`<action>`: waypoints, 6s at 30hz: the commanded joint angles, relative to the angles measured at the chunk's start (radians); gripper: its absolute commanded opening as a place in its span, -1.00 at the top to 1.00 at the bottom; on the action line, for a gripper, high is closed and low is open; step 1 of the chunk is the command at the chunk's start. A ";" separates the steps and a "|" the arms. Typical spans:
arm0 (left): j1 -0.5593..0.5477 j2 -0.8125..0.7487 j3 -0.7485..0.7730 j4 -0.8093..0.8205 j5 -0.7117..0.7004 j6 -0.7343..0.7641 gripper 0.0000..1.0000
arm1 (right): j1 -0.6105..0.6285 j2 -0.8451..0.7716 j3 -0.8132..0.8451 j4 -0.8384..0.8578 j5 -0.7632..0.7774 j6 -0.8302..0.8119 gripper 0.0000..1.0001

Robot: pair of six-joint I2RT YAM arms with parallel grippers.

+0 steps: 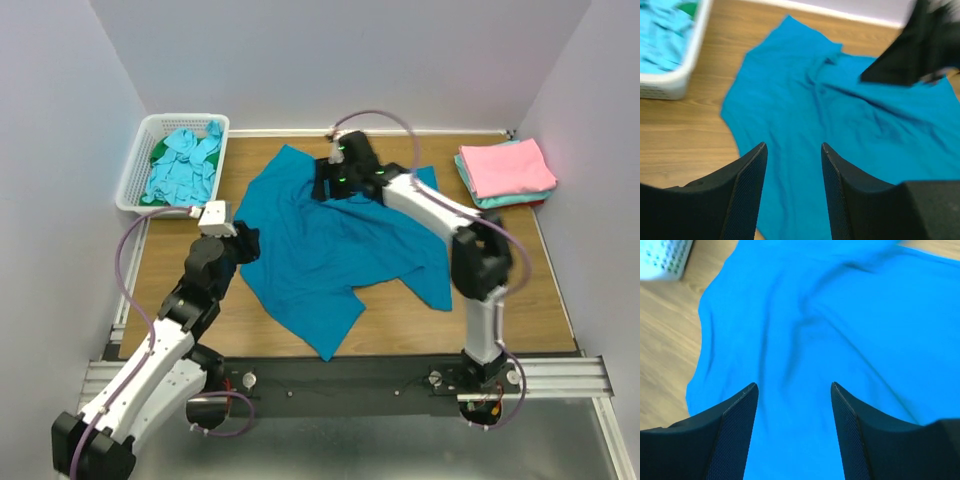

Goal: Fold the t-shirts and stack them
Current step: Flatten the tshirt out

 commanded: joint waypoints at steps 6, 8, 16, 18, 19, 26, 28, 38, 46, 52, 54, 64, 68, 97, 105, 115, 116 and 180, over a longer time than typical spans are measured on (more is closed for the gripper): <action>-0.011 0.254 0.165 -0.255 0.327 -0.163 -0.17 | -0.275 -0.610 -0.721 0.000 0.123 0.109 -0.29; -0.019 0.344 0.174 -0.285 0.345 -0.169 -0.18 | -0.321 -0.720 -0.810 0.000 0.105 0.122 -0.25; -0.029 0.560 0.187 -0.301 0.316 -0.205 0.17 | -0.492 -0.890 -1.048 0.001 0.030 0.180 0.01; -0.026 0.593 0.185 -0.299 0.304 -0.215 0.20 | -0.518 -0.888 -1.082 0.001 0.020 0.186 0.05; -0.025 0.603 0.187 -0.304 0.296 -0.228 0.21 | -0.539 -0.882 -1.093 0.001 0.019 0.191 0.10; 0.046 0.647 0.167 -0.316 0.264 -0.223 0.24 | -0.599 -0.867 -1.150 0.009 -0.009 0.200 0.17; 0.093 0.670 0.162 -0.310 0.278 -0.212 0.27 | -0.619 -0.851 -1.160 0.012 -0.026 0.203 0.17; 0.193 0.845 0.191 -0.296 0.309 -0.131 0.36 | -0.737 -0.716 -1.168 0.041 -0.021 0.223 0.21; 0.254 0.859 0.236 -0.339 0.255 -0.096 0.48 | -0.832 -0.603 -1.104 0.056 0.040 0.251 0.26; 0.287 0.860 0.251 -0.339 0.244 -0.091 0.48 | -0.880 -0.522 -1.039 0.064 0.098 0.263 0.27; 0.296 0.871 0.257 -0.341 0.250 -0.087 0.48 | -0.898 -0.503 -1.019 0.064 0.114 0.261 0.27; 0.307 0.850 0.306 -0.379 0.252 -0.083 0.48 | -0.967 -0.594 -1.079 0.057 0.137 0.275 0.23; 0.308 0.821 0.348 -0.423 0.269 -0.080 0.47 | -0.966 -0.710 -1.096 0.038 0.079 0.232 0.14; 0.281 0.017 0.293 -0.411 0.123 -0.156 -0.41 | 0.365 -0.366 -0.645 -0.022 0.059 -0.150 0.02; 0.281 0.021 0.305 -0.421 0.123 -0.149 -0.41 | 0.509 -0.200 -0.538 -0.153 0.057 -0.180 0.02; 0.281 0.026 0.294 -0.425 0.135 -0.166 -0.41 | 0.618 -0.157 -0.493 -0.241 0.012 -0.183 0.02; 0.281 0.027 0.294 -0.425 0.135 -0.166 -0.41 | 0.626 -0.153 -0.487 -0.250 0.011 -0.182 0.02; 0.101 1.784 1.566 -0.275 0.378 -0.013 0.41 | -0.181 -0.572 -0.835 -0.048 0.115 0.074 0.01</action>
